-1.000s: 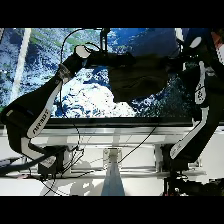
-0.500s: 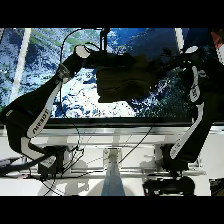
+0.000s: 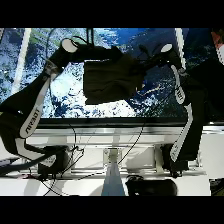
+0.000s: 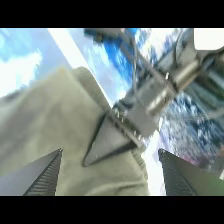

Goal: Fold the clothes and pants, and hang the long-sleeved shirts on hangers.

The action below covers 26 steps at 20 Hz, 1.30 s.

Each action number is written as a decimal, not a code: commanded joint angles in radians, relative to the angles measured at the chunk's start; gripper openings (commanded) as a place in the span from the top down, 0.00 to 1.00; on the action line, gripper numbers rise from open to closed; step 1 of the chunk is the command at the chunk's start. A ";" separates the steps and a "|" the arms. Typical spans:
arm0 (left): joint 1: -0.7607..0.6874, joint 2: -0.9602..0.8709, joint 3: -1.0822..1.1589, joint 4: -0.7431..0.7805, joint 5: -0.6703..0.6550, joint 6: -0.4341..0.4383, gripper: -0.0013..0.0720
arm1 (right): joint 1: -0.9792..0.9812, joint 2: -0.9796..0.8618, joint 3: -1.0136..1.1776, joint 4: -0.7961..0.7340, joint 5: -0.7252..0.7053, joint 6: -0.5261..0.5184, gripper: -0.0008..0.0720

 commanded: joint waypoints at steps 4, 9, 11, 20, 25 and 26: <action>0.095 0.188 0.001 0.006 -0.049 0.045 0.03 | -0.048 0.144 0.121 -0.086 -0.041 -0.001 0.95; 0.102 0.359 0.001 0.006 -0.048 0.046 0.03 | -0.260 0.397 0.121 -0.175 -0.052 0.138 0.95; 0.102 0.410 0.001 0.006 -0.048 0.046 0.03 | -0.368 0.491 0.121 -0.214 -0.051 0.224 0.95; 0.102 0.495 0.001 0.006 -0.048 0.046 0.03 | -0.904 0.731 0.108 -0.466 0.009 0.249 0.95; 0.102 0.495 0.001 0.006 -0.048 0.045 0.03 | -1.043 0.730 0.026 -0.603 0.151 0.268 0.95; 0.102 0.495 0.001 0.006 -0.048 0.045 0.03 | -1.047 0.730 0.012 -0.617 0.148 0.268 0.86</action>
